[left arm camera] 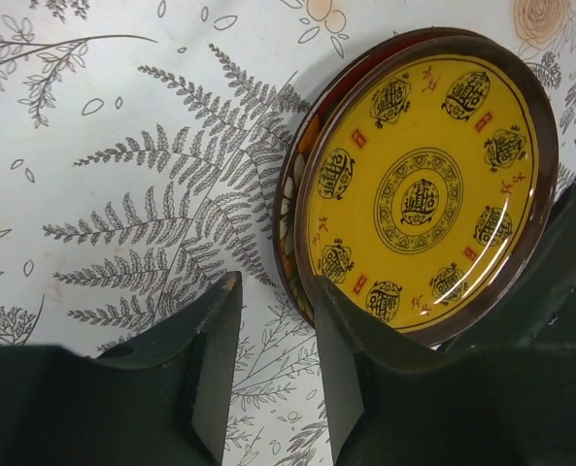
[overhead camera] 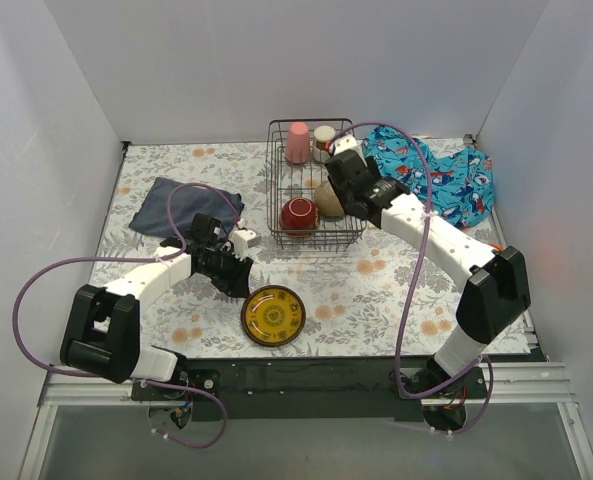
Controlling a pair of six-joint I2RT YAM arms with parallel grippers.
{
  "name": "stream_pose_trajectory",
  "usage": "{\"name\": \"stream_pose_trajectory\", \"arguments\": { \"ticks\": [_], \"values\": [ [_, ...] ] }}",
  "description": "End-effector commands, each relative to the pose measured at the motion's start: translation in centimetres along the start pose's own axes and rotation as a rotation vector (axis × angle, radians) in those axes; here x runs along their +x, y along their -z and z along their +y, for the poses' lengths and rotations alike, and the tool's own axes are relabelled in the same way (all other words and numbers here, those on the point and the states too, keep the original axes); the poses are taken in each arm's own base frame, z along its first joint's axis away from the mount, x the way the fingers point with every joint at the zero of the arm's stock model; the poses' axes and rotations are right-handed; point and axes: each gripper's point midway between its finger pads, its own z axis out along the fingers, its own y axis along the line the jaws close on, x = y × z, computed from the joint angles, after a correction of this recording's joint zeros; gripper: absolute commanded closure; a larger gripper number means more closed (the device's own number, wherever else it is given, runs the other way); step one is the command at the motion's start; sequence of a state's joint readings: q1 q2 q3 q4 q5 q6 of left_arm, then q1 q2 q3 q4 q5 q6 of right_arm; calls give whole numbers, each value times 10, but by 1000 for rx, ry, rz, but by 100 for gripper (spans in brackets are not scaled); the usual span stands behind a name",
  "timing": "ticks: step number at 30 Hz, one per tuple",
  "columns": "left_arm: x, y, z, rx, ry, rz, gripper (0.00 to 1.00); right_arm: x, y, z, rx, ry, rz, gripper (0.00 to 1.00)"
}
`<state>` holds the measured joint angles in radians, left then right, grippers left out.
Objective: Load the mixed dishes into the dish rack
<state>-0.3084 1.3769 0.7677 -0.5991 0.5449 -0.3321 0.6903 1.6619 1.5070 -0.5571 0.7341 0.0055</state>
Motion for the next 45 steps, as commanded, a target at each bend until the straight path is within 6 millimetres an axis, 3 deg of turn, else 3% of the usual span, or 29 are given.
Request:
{"name": "stream_pose_trajectory", "arguments": {
  "ticks": [1, 7, 9, 10, 11, 13, 17, 23, 24, 25, 34, 38, 42, 45],
  "values": [
    [3, -1, -8, 71, -46, 13, 66, 37, 23, 23, -218, 5, 66, 35],
    [5, -8, -17, 138, -59, 37, 68, 56, 41, 35, -356, -1, 79, 33],
    [7, -11, -20, 160, -60, 51, 69, 69, 51, 53, -481, 22, 106, 31],
    [6, -13, -23, 172, -66, 56, 70, 73, 65, 70, -614, 30, 110, 31],
    [8, -16, -23, 179, -62, 67, 70, 86, 68, 77, -664, 58, 130, 31],
    [7, -18, -26, 192, -63, 72, 71, 91, 80, 91, -773, 56, 107, 30],
    [7, -24, -24, 200, -47, 93, 75, 107, 81, 119, -903, 44, 95, 25],
    [1, -27, -29, 221, -49, 94, 95, 118, 88, 157, -1107, 29, 74, 18],
    [-1, -28, -30, 223, -49, 89, 98, 113, 89, 163, -1130, 17, 44, 18],
    [-3, -28, -31, 228, -49, 82, 100, 121, 92, 171, -1175, -18, 79, 18],
    [-1, -32, -34, 240, -18, 98, 100, 123, 108, 212, -1341, -36, 54, 21],
    [-5, -34, -32, 227, 4, 94, 100, 126, 116, 221, -1377, -14, 52, 36],
    [-9, -34, -30, 213, 18, 79, 100, 135, 124, 228, -1403, 0, 70, 39],
    [-12, -32, -31, 213, 16, 69, 100, 140, 119, 230, -1376, -3, 92, 39]
  ]
}}
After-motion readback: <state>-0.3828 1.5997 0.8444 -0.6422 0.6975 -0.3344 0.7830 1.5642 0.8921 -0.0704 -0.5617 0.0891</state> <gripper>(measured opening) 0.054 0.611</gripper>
